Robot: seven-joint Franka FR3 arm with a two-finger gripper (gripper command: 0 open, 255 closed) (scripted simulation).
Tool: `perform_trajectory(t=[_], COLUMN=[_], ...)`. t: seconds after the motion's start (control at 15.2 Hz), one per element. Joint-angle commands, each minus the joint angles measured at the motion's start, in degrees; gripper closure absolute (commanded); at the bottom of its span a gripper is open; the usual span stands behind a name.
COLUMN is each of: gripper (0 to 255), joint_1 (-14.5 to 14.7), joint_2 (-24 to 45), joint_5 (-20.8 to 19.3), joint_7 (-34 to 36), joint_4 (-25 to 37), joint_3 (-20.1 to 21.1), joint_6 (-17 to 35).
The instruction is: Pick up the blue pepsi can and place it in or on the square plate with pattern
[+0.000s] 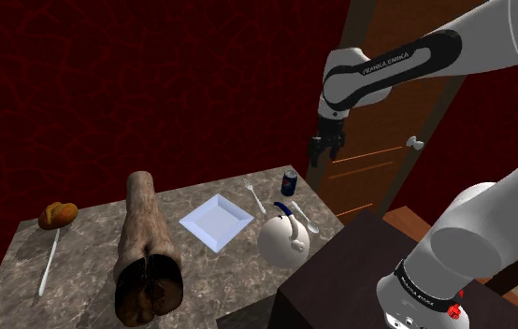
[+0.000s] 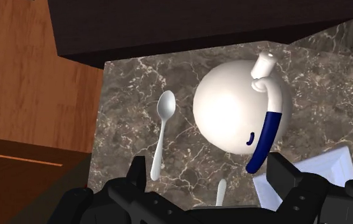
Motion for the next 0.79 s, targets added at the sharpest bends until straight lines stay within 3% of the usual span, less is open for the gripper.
perform_trajectory(t=[0.0,0.73], gripper=[0,0], joint_1=[-0.30,-1.95], joint_2=[4.64,29.54], joint_5=[0.00,4.31], joint_7=[-1.32,-8.76], joint_4=[0.79,11.35], joint_3=[-0.87,-2.92], joint_6=[4.41,20.92])
